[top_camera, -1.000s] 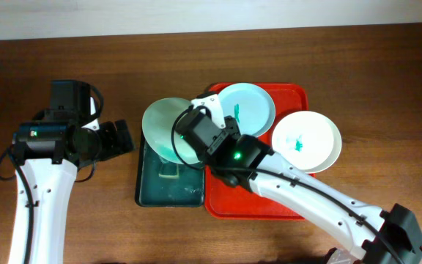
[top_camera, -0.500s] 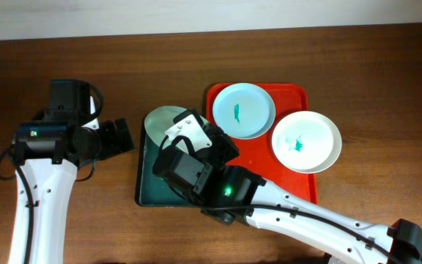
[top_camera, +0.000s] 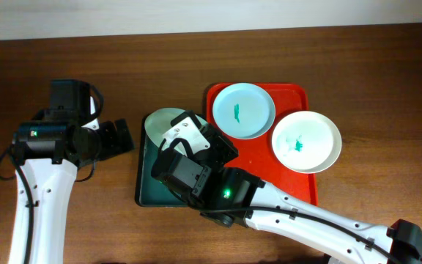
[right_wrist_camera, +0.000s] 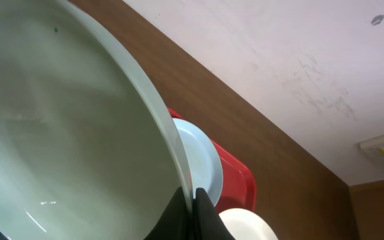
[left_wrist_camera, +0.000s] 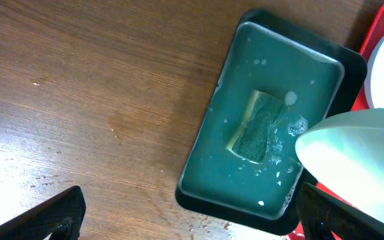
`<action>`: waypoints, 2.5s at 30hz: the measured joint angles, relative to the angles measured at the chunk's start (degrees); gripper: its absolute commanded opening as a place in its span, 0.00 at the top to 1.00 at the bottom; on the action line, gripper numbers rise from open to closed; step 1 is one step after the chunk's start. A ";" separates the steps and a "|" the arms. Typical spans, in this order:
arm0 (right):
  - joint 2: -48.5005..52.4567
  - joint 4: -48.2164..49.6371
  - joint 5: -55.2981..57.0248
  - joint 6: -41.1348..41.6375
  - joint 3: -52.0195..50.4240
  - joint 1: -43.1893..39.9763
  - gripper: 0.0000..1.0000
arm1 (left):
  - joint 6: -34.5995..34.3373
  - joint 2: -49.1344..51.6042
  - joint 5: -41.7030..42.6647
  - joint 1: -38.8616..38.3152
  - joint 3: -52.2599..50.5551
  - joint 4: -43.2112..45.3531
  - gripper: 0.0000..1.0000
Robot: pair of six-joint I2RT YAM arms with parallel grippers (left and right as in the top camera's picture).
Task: Clean dirty plates on tray and stack at the side
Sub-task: 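Lift the cleaned plate with the right gripper and tilt it over the black tray, then place the plate on the table right of the red tray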
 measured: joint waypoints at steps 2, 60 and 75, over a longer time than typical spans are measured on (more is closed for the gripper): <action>0.00 0.02 0.00 -0.02 0.00 0.00 0.96 | 0.00 0.00 0.00 0.00 0.00 0.02 0.01; 7.39 -23.96 -67.63 -8.61 1.88 -82.84 0.42 | 0.00 -0.02 -0.02 0.09 0.00 -0.11 0.01; 22.73 -25.16 -66.36 -7.91 1.86 -81.96 0.96 | 0.00 0.00 -0.02 0.09 0.00 -0.15 0.01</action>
